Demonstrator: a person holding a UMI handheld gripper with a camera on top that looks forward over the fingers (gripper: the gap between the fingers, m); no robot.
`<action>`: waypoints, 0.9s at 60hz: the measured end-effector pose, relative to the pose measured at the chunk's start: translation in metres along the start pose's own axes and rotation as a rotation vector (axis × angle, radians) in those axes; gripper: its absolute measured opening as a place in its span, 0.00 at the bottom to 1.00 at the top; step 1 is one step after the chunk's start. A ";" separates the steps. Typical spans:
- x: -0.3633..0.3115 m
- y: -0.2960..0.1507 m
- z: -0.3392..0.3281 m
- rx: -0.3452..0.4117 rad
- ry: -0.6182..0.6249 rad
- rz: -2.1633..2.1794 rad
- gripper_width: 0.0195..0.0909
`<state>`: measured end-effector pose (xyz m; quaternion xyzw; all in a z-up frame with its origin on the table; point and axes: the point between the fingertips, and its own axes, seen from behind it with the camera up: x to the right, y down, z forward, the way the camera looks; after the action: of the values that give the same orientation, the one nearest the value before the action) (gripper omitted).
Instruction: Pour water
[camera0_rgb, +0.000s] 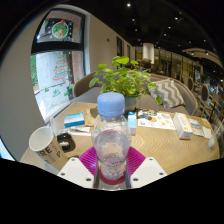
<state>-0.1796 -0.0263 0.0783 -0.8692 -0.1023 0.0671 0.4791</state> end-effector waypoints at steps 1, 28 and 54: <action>0.000 0.004 0.002 -0.004 0.001 -0.003 0.23; 0.008 0.023 -0.026 -0.105 0.053 0.042 0.93; -0.046 -0.001 -0.221 -0.157 0.207 0.057 0.93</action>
<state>-0.1771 -0.2179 0.1977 -0.9088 -0.0328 -0.0176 0.4156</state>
